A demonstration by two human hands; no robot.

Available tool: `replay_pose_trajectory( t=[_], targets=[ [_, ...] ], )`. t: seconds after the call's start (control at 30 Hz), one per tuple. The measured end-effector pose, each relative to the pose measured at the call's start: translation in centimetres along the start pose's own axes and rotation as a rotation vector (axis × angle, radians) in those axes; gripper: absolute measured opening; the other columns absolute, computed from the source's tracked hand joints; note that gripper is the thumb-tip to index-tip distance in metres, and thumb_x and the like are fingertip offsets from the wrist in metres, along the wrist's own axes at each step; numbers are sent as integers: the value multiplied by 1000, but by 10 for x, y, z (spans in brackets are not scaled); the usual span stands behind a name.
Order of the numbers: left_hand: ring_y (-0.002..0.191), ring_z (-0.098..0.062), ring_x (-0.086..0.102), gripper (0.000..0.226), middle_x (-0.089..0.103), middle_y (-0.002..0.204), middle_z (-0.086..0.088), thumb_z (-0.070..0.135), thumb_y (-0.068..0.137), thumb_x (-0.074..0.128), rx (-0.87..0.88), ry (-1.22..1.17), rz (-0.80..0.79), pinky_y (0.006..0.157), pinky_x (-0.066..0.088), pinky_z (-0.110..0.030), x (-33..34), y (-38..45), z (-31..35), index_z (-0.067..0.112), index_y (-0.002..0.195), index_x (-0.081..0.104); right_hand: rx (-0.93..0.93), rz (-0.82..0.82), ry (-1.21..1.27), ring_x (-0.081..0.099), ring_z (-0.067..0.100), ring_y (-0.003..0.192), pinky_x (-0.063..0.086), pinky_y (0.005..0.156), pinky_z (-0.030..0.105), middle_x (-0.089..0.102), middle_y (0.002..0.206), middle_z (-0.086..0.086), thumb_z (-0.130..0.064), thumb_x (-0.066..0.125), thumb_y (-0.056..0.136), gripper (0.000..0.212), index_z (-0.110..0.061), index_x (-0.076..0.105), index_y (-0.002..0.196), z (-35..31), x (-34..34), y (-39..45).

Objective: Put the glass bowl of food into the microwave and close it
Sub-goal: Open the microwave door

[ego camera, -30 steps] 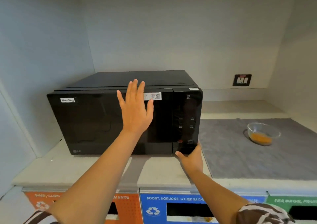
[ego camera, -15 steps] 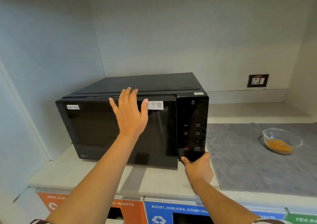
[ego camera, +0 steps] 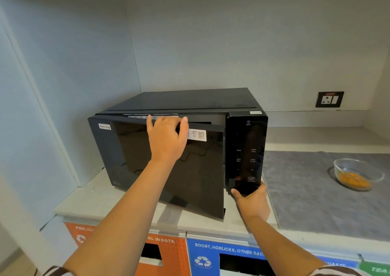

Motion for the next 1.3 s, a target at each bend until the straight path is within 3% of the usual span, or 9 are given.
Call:
replay_pose_trajectory(
  t=[0.27, 0.6, 0.9, 0.97, 1.03, 1.1, 1.17, 1.2, 1.3],
  targets=[
    [86, -17, 59, 46, 63, 72, 5, 40, 91, 28, -13, 2, -39, 115, 21, -48, -2, -3, -2, 19, 70, 63, 21, -70, 94, 52, 32, 122, 46, 97, 48, 45, 138, 8, -32, 80, 68, 86, -24, 25, 134, -11, -3, -9],
    [99, -20, 59, 41, 70, 91, -5, 36, 94, 35, 4, -96, -158, 117, 18, -49, -47, -25, -11, 14, 83, 68, 105, 151, -59, 36, 38, 134, 38, 107, 51, 30, 150, 18, -33, 66, 82, 79, -8, 23, 143, -31, -34, -80],
    [101, -27, 56, 37, 50, 68, 11, 36, 91, 44, -68, -329, -325, 118, 13, -52, -132, -60, -48, 14, 73, 68, 30, 183, 17, 39, 36, 132, 40, 104, 52, 34, 148, 17, -19, 58, 89, 62, -7, 27, 141, -30, -31, -206],
    [121, -32, 49, 33, 62, 83, 8, 43, 86, 49, -121, -408, -418, 113, 21, -58, -147, -65, -57, 23, 65, 65, 17, 169, 5, 39, 36, 132, 41, 104, 51, 33, 148, 16, -18, 58, 89, 61, -7, 28, 141, -38, -27, -227],
    [128, -27, 44, 32, 64, 119, 0, 52, 79, 54, -177, -365, -565, 111, 27, -54, -157, -68, -65, 26, 89, 71, 4, 161, -3, 38, 34, 132, 41, 105, 49, 34, 148, 16, -18, 58, 89, 60, -7, 29, 141, -47, -25, -245],
    [103, -16, 54, 41, 61, 108, 7, 50, 71, 58, -252, -280, -748, 93, 43, -39, -162, -71, -70, 19, 97, 65, -7, 148, 0, 38, 34, 133, 41, 105, 48, 34, 148, 15, -18, 58, 89, 60, -8, 29, 141, -56, -23, -258],
    [68, -9, 43, 17, 47, 78, 6, 35, 68, 55, -260, -111, -840, 62, 34, -28, -176, -73, -73, 19, 73, 50, -11, 139, 9, 39, 33, 132, 42, 105, 48, 34, 148, 14, -18, 58, 89, 60, -10, 29, 141, -65, -23, -269],
    [68, -13, 44, 11, 48, 81, -2, 28, 70, 52, -259, 1, -866, 60, 35, -30, -184, -74, -75, 17, 72, 50, -21, 132, 15, 40, 33, 132, 43, 104, 48, 35, 148, 13, -18, 58, 89, 60, -10, 30, 141, -70, -21, -273],
    [124, -33, 43, 49, 42, 136, -22, 15, 78, 45, -232, 268, -922, 97, 40, -42, -202, -78, -94, -1, 125, 45, -54, 104, 14, 41, 32, 131, 44, 104, 47, 35, 148, 13, -18, 58, 89, 59, -10, 30, 141, -81, -17, -287]
  ],
)
Point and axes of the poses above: each hand's wrist, its own y-axis towards the middle knuckle, its own x-axis out of the palm, z = x × y, the point moved 8 cm from there along y, towards the middle knuckle
